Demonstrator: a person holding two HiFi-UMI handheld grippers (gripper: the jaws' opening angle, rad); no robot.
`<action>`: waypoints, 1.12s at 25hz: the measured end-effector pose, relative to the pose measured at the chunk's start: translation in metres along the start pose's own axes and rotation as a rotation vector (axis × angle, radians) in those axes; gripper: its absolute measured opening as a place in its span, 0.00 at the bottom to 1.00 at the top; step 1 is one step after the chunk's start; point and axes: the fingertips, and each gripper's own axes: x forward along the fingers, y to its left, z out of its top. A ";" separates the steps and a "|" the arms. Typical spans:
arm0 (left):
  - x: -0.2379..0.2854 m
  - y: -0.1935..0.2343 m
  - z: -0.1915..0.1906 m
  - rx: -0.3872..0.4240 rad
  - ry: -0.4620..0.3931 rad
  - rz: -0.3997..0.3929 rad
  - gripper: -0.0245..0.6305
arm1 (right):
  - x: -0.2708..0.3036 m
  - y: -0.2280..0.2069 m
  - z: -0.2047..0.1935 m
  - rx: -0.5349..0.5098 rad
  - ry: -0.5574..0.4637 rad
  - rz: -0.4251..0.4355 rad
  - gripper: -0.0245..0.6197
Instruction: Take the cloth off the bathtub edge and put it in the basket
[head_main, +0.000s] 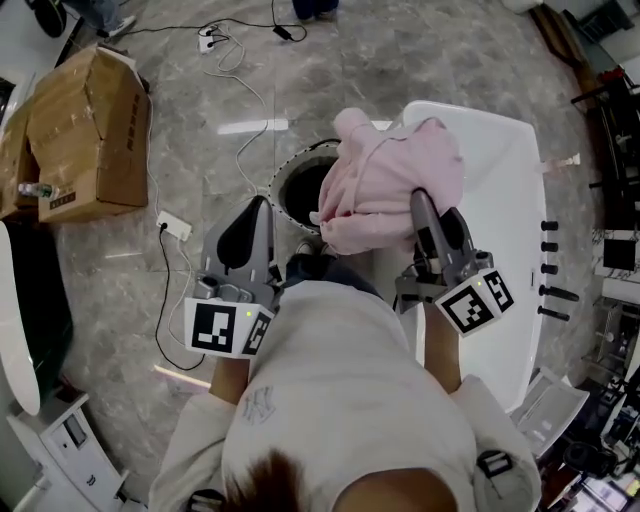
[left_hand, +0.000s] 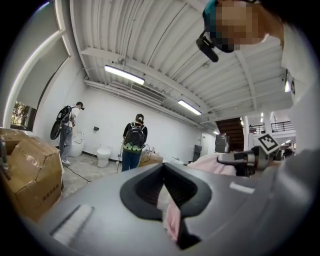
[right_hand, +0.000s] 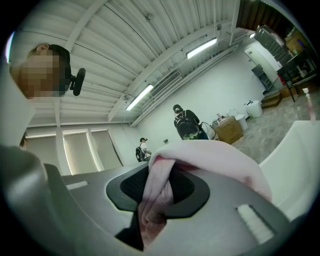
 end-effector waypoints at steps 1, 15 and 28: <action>-0.002 -0.002 0.000 -0.001 -0.002 0.010 0.11 | 0.004 0.001 0.000 -0.001 0.007 0.017 0.16; -0.006 -0.008 -0.005 0.005 0.014 0.075 0.11 | 0.035 0.004 -0.012 0.006 0.088 0.131 0.16; 0.013 -0.003 -0.012 0.011 0.042 0.039 0.11 | 0.050 -0.009 -0.040 0.004 0.152 0.123 0.16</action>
